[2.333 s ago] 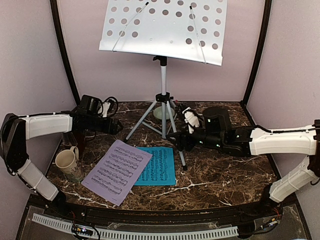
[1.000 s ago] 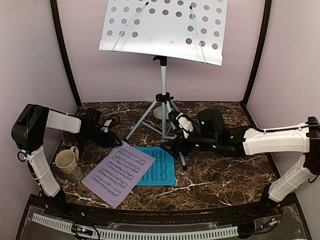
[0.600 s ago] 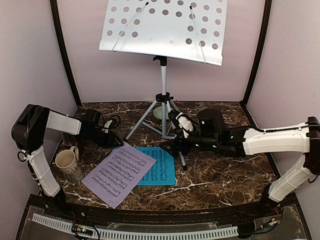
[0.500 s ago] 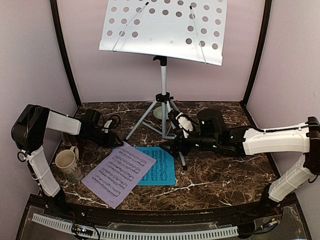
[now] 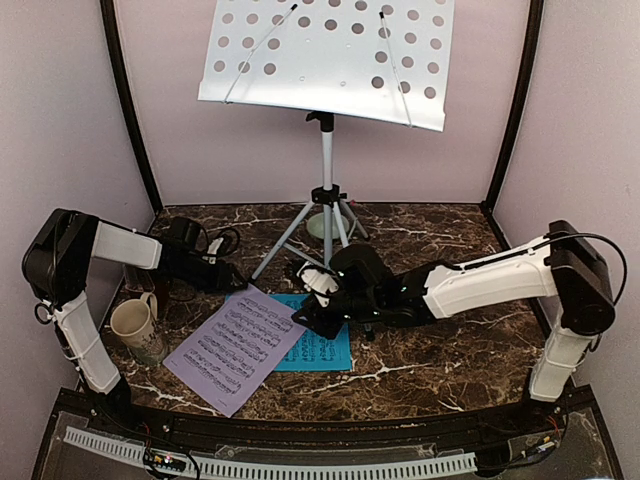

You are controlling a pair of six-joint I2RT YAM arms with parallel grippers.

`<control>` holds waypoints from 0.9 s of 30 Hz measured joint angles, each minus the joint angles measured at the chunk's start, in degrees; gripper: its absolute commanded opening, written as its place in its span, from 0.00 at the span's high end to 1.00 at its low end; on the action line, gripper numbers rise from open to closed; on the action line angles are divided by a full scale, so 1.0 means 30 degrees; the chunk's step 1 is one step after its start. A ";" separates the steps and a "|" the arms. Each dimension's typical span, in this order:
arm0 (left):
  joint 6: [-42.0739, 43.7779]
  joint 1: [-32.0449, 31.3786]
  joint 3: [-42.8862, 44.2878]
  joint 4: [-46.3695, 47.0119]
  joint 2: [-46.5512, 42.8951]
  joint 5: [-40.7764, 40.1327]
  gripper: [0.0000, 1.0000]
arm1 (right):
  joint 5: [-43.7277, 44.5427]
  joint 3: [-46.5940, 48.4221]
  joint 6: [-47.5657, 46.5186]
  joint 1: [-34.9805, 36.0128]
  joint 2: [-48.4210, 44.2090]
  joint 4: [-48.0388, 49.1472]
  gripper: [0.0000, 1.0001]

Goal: Set up the instrument practice props

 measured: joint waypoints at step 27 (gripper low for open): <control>0.0051 -0.0109 0.0007 0.0189 0.0219 0.0816 0.58 | 0.2761 0.5093 0.0794 0.0911 0.7694 -0.1326 0.88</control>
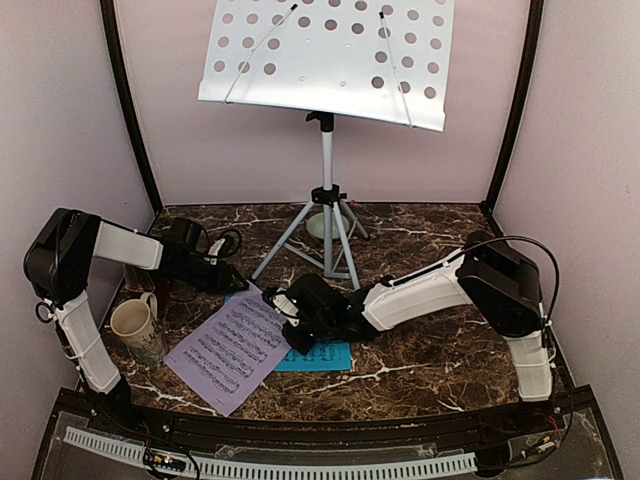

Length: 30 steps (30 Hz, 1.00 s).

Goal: Set up the instrument practice props

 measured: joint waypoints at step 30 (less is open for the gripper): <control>0.0474 -0.0262 0.0576 0.1858 0.1275 0.2025 0.68 | 0.0029 -0.0801 0.0080 -0.0095 0.0007 0.1676 0.84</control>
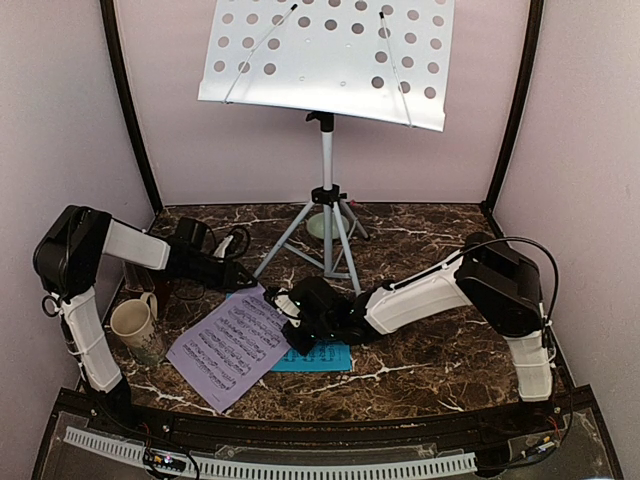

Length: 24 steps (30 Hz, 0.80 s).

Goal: Set up the instrument practice props

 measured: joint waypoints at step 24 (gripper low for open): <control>0.3184 -0.3796 -0.0539 -0.1377 -0.7111 -0.2171 1.00 | -0.3067 -0.3519 -0.0816 -0.0474 -0.9122 -0.0138 0.17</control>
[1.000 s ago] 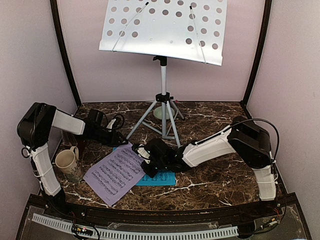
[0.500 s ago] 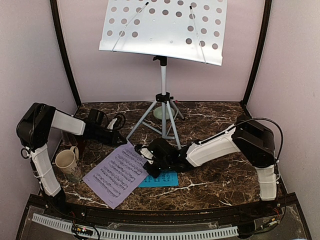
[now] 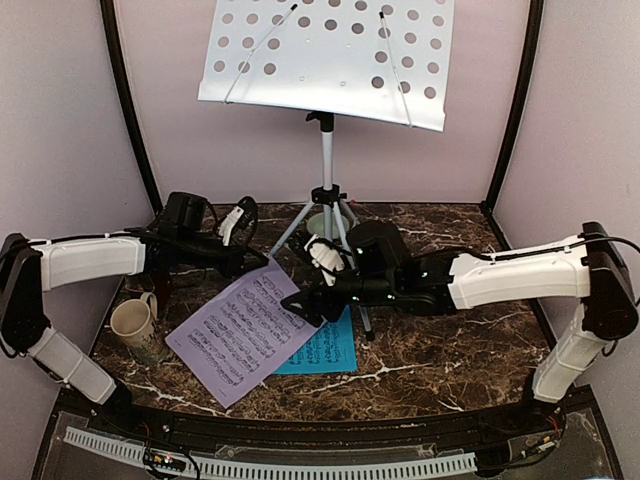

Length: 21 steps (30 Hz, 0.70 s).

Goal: Set up the instrument practice props

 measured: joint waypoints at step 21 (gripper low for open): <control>0.5421 -0.5923 0.2703 -0.3206 -0.2572 0.3585 1.00 | -0.3942 -0.0750 -0.3628 -0.1683 -0.2601 -0.4481 0.68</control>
